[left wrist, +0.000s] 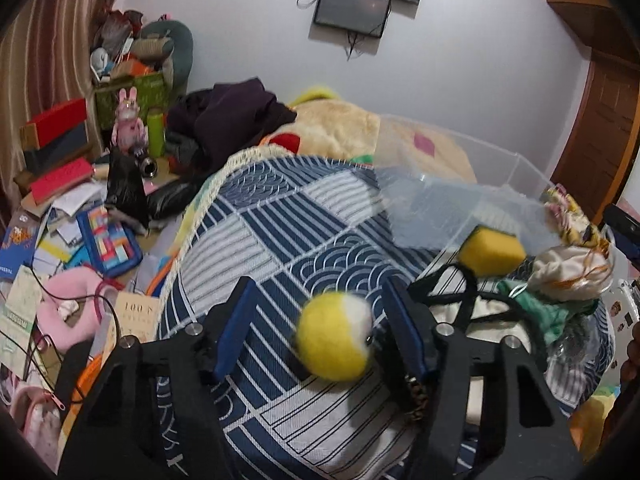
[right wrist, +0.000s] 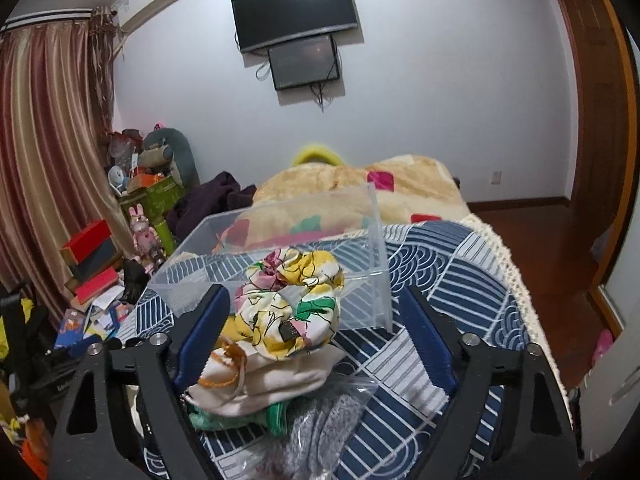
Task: Organize soft objects
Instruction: 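Grasp the yellow felt ball with the left tool while the right tool grasps the floral scrunchie, then carry the ball and scrunchie into the clear box and open both tools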
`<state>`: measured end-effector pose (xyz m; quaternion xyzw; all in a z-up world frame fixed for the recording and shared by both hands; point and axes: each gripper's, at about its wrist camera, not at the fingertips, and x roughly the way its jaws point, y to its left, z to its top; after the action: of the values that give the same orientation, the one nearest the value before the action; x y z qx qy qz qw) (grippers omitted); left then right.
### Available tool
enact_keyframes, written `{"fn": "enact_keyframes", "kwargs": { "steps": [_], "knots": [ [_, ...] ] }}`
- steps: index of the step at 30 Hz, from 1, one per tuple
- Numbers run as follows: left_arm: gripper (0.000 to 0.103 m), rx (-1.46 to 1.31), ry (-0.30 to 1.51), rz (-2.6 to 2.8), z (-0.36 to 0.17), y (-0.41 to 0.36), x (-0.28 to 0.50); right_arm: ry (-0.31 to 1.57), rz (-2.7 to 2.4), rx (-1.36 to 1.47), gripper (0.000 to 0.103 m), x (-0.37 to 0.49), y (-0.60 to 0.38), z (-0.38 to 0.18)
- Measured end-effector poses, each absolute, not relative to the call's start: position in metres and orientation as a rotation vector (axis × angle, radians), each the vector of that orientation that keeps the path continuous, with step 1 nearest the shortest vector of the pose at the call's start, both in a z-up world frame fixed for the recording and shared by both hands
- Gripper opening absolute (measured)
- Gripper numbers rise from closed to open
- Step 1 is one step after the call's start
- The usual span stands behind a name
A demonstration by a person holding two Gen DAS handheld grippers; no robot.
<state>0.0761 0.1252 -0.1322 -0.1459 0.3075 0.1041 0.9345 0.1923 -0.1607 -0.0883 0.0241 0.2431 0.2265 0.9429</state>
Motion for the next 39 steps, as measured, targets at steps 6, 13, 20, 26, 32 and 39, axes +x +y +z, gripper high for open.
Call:
{"fn": "enact_keyframes", "kwargs": {
  "steps": [6,13,20,26,32,39],
  "knots": [
    [0.039,-0.335,0.683,0.163,-0.151,0.124,0.084,0.599,0.518,0.052,0.046,0.205,-0.151,-0.105],
    [0.036,-0.308,0.649,0.151,-0.137,0.117,0.078,0.564,0.534,0.041,0.014,0.198,-0.156,-0.098],
    [0.036,-0.284,0.573,0.142,-0.107,0.116,0.075,0.476,0.526,0.037,0.012,0.191,-0.164,-0.075],
    [0.036,-0.248,0.490,0.114,-0.073,0.113,0.086,0.410,0.519,0.018,0.012,0.190,-0.164,-0.056],
    [0.036,-0.178,0.437,0.070,-0.043,0.100,0.112,0.388,0.513,-0.013,0.012,0.204,-0.157,-0.046],
    [0.036,-0.141,0.455,0.027,-0.028,0.086,0.154,0.422,0.509,-0.039,0.012,0.233,-0.144,-0.047]
  ]
}}
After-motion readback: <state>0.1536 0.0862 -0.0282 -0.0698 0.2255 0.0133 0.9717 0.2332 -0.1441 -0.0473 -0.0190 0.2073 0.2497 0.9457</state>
